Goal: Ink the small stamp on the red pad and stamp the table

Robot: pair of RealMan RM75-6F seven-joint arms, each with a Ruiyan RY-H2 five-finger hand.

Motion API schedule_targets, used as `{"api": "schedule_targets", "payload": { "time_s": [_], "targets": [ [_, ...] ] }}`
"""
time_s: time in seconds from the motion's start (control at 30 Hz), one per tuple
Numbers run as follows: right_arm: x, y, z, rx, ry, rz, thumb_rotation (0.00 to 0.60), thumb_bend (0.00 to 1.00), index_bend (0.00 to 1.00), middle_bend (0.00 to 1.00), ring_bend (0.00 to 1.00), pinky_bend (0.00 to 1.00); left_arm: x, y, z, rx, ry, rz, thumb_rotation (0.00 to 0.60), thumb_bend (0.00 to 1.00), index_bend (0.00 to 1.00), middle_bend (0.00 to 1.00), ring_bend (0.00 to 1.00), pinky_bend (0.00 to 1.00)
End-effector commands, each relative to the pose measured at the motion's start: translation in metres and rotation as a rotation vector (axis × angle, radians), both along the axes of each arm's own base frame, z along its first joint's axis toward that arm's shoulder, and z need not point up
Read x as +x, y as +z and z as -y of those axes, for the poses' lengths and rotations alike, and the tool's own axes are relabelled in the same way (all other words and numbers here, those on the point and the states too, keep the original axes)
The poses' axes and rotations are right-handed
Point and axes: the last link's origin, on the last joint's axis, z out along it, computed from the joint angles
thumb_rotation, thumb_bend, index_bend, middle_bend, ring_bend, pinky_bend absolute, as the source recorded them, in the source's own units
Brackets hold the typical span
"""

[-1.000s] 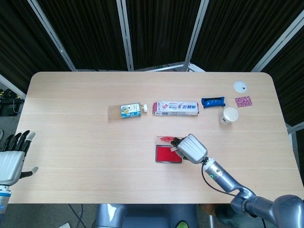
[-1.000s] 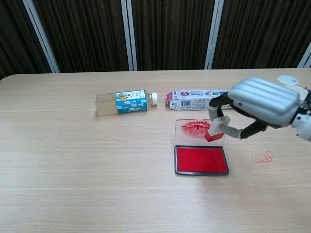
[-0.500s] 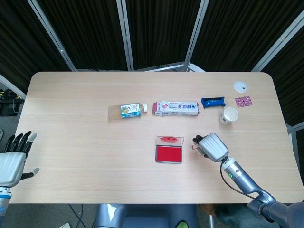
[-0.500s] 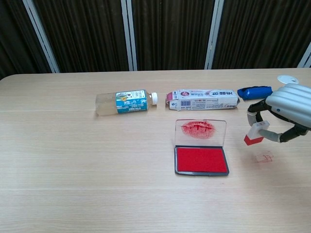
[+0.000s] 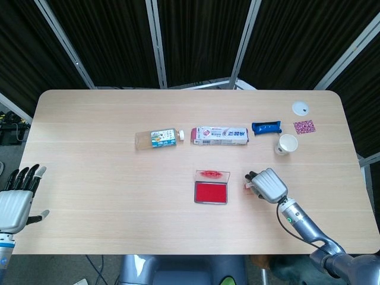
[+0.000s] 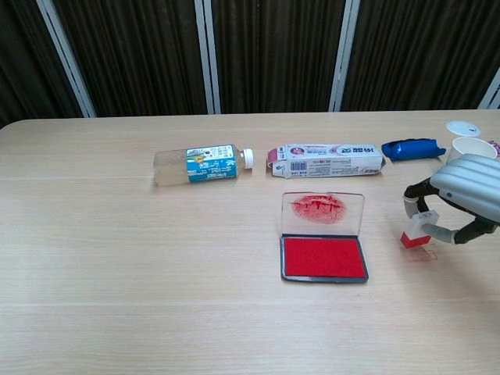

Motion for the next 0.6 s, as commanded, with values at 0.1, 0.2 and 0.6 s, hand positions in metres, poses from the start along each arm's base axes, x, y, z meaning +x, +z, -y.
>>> {"api": "schedule_targets", "payload": {
  "time_s": [0.1, 0.2, 0.6],
  "targets": [
    [-0.0021, -0.0018, -0.0007, 0.002, -0.006, 0.003, 0.6, 0.36, 0.48, 0.51, 0.83, 1.0, -0.0002, -0.0002, -0.0002, 0.0, 0.001, -0.001, 0.6, 0.0, 0.0, 0.0, 0.0, 0.0],
    [-0.0038, -0.002, -0.0012, 0.005, -0.008, 0.001, 0.6, 0.3, 0.46, 0.49, 0.83, 1.0, 0.0003, -0.0008, -0.0002, -0.003, 0.0, -0.001, 0.6, 0.0, 0.0, 0.0, 0.0, 0.0],
    [-0.0043, 0.0001, 0.0004, -0.01, -0.007, 0.013, 0.6, 0.26, 0.45, 0.48, 0.83, 1.0, 0.0009, -0.0017, 0.0005, -0.004, -0.002, -0.003, 0.6, 0.0, 0.0, 0.0, 0.0, 0.0]
  ]
}}
